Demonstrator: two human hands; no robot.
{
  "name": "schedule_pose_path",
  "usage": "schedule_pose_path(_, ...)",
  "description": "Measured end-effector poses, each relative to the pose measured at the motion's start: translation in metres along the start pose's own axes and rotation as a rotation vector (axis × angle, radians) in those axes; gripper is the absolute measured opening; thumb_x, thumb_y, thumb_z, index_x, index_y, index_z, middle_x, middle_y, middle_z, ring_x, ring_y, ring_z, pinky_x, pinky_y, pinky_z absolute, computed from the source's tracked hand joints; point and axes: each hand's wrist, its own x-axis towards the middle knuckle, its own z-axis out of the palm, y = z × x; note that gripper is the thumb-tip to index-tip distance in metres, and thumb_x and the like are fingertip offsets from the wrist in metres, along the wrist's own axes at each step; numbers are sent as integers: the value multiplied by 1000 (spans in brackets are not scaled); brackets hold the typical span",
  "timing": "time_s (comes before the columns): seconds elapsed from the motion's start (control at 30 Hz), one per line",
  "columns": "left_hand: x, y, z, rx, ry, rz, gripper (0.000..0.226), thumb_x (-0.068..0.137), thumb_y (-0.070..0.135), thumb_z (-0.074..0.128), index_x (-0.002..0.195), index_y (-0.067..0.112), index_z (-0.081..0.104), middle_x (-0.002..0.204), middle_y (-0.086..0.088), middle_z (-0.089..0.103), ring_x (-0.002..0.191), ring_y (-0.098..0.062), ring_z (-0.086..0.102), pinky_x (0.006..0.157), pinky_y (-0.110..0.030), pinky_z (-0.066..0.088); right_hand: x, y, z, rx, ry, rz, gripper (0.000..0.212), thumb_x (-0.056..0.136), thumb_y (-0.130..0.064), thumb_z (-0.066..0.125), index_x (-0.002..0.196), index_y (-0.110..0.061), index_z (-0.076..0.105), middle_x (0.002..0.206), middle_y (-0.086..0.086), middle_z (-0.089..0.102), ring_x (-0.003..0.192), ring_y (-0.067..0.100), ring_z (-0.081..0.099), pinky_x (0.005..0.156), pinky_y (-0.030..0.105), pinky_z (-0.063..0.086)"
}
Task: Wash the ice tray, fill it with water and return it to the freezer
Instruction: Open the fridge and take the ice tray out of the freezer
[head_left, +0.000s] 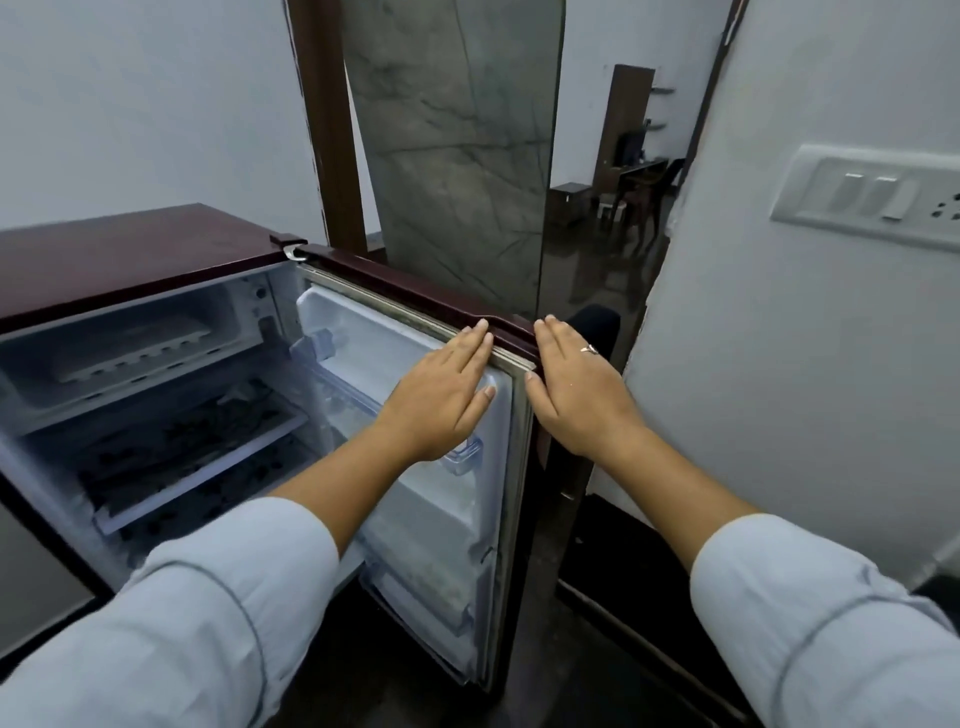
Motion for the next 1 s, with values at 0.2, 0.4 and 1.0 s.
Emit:
schedule_pose_path(0.2, 32, 13, 7, 12, -81, -35, 71, 113, 49, 20, 167, 6, 6, 177, -11, -3, 164, -22, 0, 133, -41, 11, 19, 26, 2, -60, -63, 55, 73, 105, -45, 37, 163, -4, 18, 170, 17, 19, 158, 29, 19, 127, 43, 23)
schedule_pose_path(0.4, 41, 10, 13, -24, -92, -32, 71, 113, 48, 22, 168, 6, 5, 177, -10, -4, 164, -22, -1, 132, -45, 11, 26, 32, 9, -97, -72, 95, 77, 103, -47, 37, 163, -5, 15, 171, 17, 15, 158, 31, 14, 128, 49, 18)
schedule_pose_path(1.0, -158, -179, 35, -160, -121, -495, 68, 113, 39, 33, 168, 6, 9, 177, -11, 5, 164, -26, 0, 132, -45, 4, 57, -178, 148, -40, -187, -306, 69, 100, -41, 36, 155, 1, 37, 162, 23, 36, 154, 38, 27, 128, 52, 17)
